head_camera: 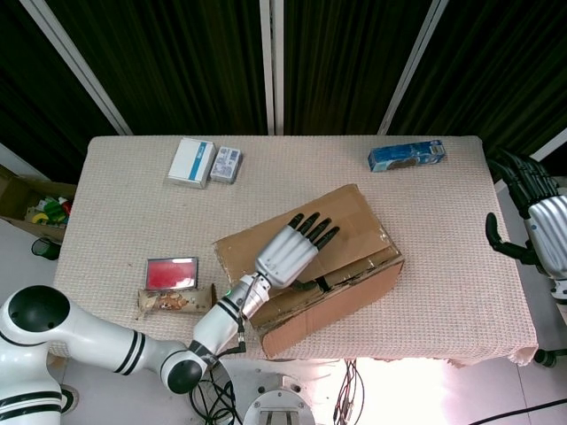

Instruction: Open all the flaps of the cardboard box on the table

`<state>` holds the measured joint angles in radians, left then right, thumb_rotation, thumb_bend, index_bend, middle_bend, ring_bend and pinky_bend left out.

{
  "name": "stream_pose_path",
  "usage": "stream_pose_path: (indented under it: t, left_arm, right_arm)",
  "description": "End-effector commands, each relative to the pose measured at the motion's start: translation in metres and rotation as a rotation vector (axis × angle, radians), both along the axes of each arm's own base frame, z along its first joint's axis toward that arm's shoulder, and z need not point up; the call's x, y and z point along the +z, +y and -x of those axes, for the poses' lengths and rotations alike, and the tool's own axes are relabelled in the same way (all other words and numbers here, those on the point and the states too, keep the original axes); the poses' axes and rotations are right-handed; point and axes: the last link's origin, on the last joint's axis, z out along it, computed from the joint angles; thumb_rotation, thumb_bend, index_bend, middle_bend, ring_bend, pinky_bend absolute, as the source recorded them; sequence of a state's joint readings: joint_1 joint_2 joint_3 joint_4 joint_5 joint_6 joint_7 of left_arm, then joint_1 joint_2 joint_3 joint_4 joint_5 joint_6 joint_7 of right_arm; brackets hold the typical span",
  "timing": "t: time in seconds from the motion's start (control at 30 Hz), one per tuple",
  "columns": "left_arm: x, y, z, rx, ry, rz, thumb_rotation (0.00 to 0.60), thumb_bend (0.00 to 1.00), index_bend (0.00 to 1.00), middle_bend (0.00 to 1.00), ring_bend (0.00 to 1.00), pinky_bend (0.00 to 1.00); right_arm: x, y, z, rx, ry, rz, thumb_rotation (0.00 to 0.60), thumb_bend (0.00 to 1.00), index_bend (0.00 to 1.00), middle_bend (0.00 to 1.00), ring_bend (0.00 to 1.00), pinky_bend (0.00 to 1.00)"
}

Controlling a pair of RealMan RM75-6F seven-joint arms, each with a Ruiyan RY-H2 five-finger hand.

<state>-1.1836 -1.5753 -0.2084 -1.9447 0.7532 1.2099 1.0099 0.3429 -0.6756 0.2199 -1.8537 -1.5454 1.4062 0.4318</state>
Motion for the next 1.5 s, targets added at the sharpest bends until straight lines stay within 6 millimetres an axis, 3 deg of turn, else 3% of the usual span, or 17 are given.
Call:
stream_pose_path:
  t: [0.03, 0.5, 0.73, 0.9, 1.23, 1.37, 1.5]
  left_arm:
    - [-0.002, -0.002, 0.0, -0.029, 0.025, -0.026, 0.435, 0.19, 0.0, 0.05, 0.06, 0.18]
    - [0.011, -0.013, -0.002, -0.131, 0.064, -0.169, 0.49, 0.34, 0.0, 0.05, 0.06, 0.18]
    - [0.021, -0.011, -0.005, -0.129, 0.047, -0.227, 0.577, 0.34, 0.0, 0.07, 0.06, 0.18]
    - [0.037, 0.018, -0.003, -0.098, 0.018, -0.368, 0.6, 0.34, 0.0, 0.08, 0.06, 0.18]
    - [0.068, 0.109, 0.03, 0.075, -0.017, -0.567, 0.6, 0.32, 0.0, 0.07, 0.06, 0.18]
    - [0.081, 0.131, 0.047, 0.136, -0.016, -0.627, 0.6, 0.29, 0.0, 0.07, 0.06, 0.18]
    - [0.092, 0.137, 0.06, 0.196, -0.05, -0.621, 0.6, 0.27, 0.0, 0.07, 0.06, 0.18]
  right_arm:
    - [0.0, -0.001, 0.0, -0.001, -0.001, -0.002, 0.6, 0.59, 0.0, 0.0, 0.0, 0.0]
    - [-0.007, -0.004, 0.004, -0.011, -0.004, -0.025, 0.6, 0.59, 0.0, 0.0, 0.0, 0.0]
    - [-0.01, -0.005, 0.004, -0.011, -0.001, -0.031, 0.6, 0.6, 0.0, 0.0, 0.0, 0.0]
    - [-0.01, -0.003, 0.002, -0.003, -0.004, -0.027, 0.6, 0.6, 0.0, 0.0, 0.0, 0.0]
    - [-0.002, 0.008, -0.004, 0.042, -0.011, 0.013, 0.6, 0.6, 0.0, 0.0, 0.0, 0.0]
    - [-0.001, 0.009, -0.004, 0.041, -0.005, 0.015, 0.6, 0.6, 0.0, 0.0, 0.0, 0.0]
    - [-0.003, 0.007, -0.003, 0.034, -0.007, 0.008, 0.6, 0.6, 0.0, 0.0, 0.0, 0.0]
